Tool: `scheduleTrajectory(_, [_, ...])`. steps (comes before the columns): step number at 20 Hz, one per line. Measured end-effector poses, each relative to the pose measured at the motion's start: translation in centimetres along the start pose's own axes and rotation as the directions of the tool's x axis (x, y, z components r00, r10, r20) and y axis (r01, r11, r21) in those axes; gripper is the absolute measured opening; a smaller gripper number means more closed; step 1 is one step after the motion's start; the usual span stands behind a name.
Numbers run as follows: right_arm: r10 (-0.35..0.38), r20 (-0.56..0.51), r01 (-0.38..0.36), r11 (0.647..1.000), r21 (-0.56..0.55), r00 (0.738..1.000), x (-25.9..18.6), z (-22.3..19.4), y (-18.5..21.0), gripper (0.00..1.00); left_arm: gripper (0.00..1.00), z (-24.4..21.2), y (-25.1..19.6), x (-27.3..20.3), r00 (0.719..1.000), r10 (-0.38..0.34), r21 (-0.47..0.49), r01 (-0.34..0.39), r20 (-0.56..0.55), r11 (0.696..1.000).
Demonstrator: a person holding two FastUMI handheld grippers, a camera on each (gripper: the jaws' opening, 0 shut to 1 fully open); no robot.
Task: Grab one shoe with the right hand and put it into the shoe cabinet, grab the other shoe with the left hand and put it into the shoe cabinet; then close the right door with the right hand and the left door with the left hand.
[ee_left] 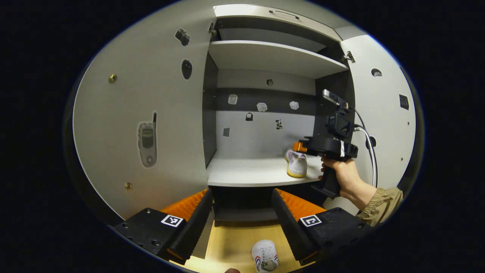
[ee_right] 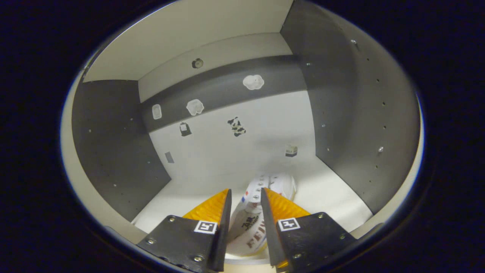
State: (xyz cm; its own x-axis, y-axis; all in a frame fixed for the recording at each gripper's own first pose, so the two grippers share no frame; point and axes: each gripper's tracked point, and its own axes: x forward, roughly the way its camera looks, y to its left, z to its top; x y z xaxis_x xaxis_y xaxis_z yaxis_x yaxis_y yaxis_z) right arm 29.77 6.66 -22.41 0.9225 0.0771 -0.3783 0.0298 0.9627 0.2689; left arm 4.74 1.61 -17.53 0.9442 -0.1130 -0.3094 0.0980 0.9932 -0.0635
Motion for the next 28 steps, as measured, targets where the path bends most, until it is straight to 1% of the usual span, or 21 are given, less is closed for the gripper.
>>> scheduleTrajectory(2, [0.005,0.042,-0.004,1.0,-0.029,0.999,-2.1,1.4,0.2,0.44,0.96,-2.8,-0.9,0.3,0.998,-0.03,-0.005,0.029,-0.047,1.0])
scheduleTrajectory(4, [0.025,0.078,-0.021,0.999,-0.047,0.997,-4.5,2.7,0.7,0.44,0.96,-6.2,-1.3,0.6,0.993,-0.041,0.008,0.042,-0.11,0.999])
scheduleTrajectory(7, [0.042,0.148,-0.03,0.996,-0.083,0.988,-8.2,5.1,1.0,0.44,0.96,-12.6,-1.8,0.7,0.971,-0.058,0.045,0.07,-0.232,0.997])
scheduleTrajectory(10, [0.076,0.215,-0.059,0.995,-0.081,0.974,-12.0,7.5,1.6,0.44,0.97,-19.0,-2.8,0.6,0.924,-0.095,0.025,0.112,-0.37,0.993])
scheduleTrajectory(12, [0.09,0.252,-0.073,0.995,-0.073,0.964,-14.0,8.9,1.8,0.44,0.97,-23.4,-3.6,0.9,0.884,-0.131,0.016,0.155,-0.448,0.988])
scheduleTrajectory(13, [0.096,0.27,-0.079,0.994,-0.073,0.958,-14.8,9.6,1.9,0.44,0.97,-25.9,-4.0,0.6,0.852,-0.148,0.005,0.174,-0.502,0.985])
scheduleTrajectory(15, [0.103,0.298,-0.085,0.994,-0.073,0.949,-16.1,10.7,1.9,0.44,0.97,-30.2,-4.5,0.0,0.793,-0.162,-0.025,0.182,-0.587,0.983])
scheduleTrajectory(17, [0.111,0.307,-0.093,0.993,-0.072,0.945,-17.2,11.2,2.0,0.34,0.98,-33.0,-4.9,-0.2,0.747,-0.173,-0.054,0.181,-0.641,0.982])
scheduleTrajectory(20, [0.113,0.321,-0.091,0.992,-0.083,0.94,-18.2,11.8,2.1,0.34,0.95,-36.4,-5.0,-0.5,0.683,-0.176,-0.078,0.173,-0.709,0.982])
scheduleTrajectory(21, [0.111,0.325,-0.086,0.992,-0.092,0.939,-18.4,11.8,2.1,0.34,0.95,-37.3,-4.9,-0.7,0.668,-0.177,-0.086,0.167,-0.722,0.982])
scheduleTrajectory(23, [0.115,0.327,-0.082,0.99,-0.114,0.938,-18.9,11.8,2.4,0.34,0.95,-38.8,-4.9,-0.6,0.65,-0.182,-0.11,0.151,-0.738,0.982])
scheduleTrajectory(25, [0.123,0.323,-0.084,0.988,-0.132,0.938,-19.1,11.6,2.7,0.34,0.95,-40.1,-4.7,-0.6,0.623,-0.18,-0.13,0.126,-0.761,0.983])
scheduleTrajectory(26, [0.124,0.321,-0.083,0.987,-0.138,0.939,-19.0,11.5,2.8,0.34,0.94,-40.6,-4.4,-0.5,0.615,-0.176,-0.138,0.109,-0.769,0.984])
scheduleTrajectory(27, [0.125,0.318,-0.084,0.987,-0.14,0.94,-19.0,11.4,2.9,0.34,0.94,-40.7,-4.6,-0.9,0.598,-0.192,-0.168,0.097,-0.778,0.981])
scheduleTrajectory(28, [0.127,0.314,-0.086,0.986,-0.141,0.941,-19.0,11.3,3.0,0.34,0.93,-40.6,-4.3,0.1,0.627,-0.201,-0.176,0.103,-0.752,0.979])
